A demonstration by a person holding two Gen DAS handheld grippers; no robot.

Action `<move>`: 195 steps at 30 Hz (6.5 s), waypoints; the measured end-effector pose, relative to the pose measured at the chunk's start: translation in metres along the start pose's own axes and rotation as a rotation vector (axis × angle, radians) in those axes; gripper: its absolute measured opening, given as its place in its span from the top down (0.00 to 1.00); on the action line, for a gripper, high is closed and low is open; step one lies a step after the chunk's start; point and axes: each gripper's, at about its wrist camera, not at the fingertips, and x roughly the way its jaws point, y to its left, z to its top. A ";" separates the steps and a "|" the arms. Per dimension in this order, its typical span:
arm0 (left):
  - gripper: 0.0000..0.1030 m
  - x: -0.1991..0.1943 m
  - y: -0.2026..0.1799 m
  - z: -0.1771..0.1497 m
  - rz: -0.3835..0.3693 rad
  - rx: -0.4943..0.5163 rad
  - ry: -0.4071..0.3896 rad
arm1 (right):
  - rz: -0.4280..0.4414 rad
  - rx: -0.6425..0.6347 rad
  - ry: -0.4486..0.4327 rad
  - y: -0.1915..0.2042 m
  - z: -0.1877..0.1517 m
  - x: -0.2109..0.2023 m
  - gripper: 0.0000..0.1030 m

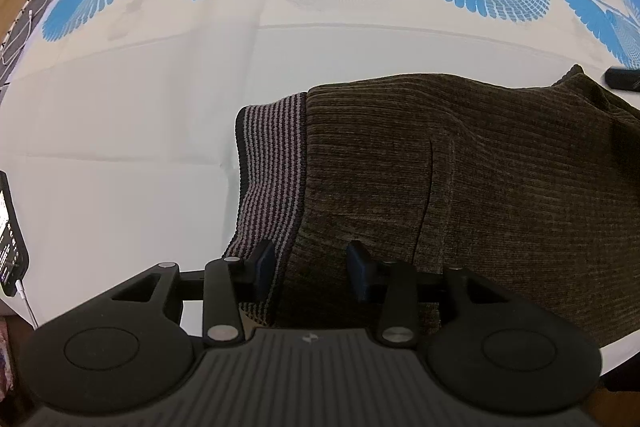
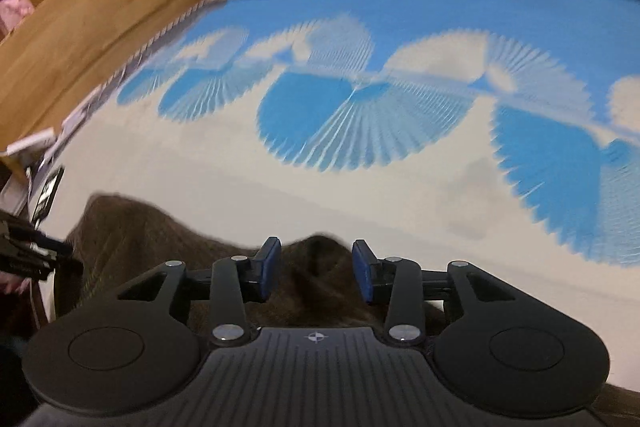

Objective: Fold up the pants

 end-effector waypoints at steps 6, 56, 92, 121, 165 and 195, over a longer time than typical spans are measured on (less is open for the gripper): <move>0.55 0.001 0.003 -0.001 -0.018 0.003 0.000 | 0.077 -0.034 0.109 0.005 -0.004 0.039 0.78; 0.53 -0.021 -0.041 0.011 0.021 0.035 -0.096 | -0.351 0.058 0.209 -0.167 -0.115 -0.138 0.94; 0.51 -0.080 -0.194 0.044 -0.105 0.190 -0.350 | -0.546 1.405 -0.469 -0.283 -0.385 -0.362 0.55; 0.51 -0.084 -0.060 0.022 -0.068 -0.003 -0.324 | -0.199 -0.521 0.012 0.158 -0.181 -0.048 0.75; 0.51 -0.080 -0.048 0.014 -0.029 -0.001 -0.321 | -0.183 -0.738 -0.160 0.174 -0.181 -0.095 0.77; 0.32 -0.057 0.050 -0.013 -0.157 -0.331 -0.175 | -0.511 -0.049 0.110 0.002 -0.197 -0.155 0.58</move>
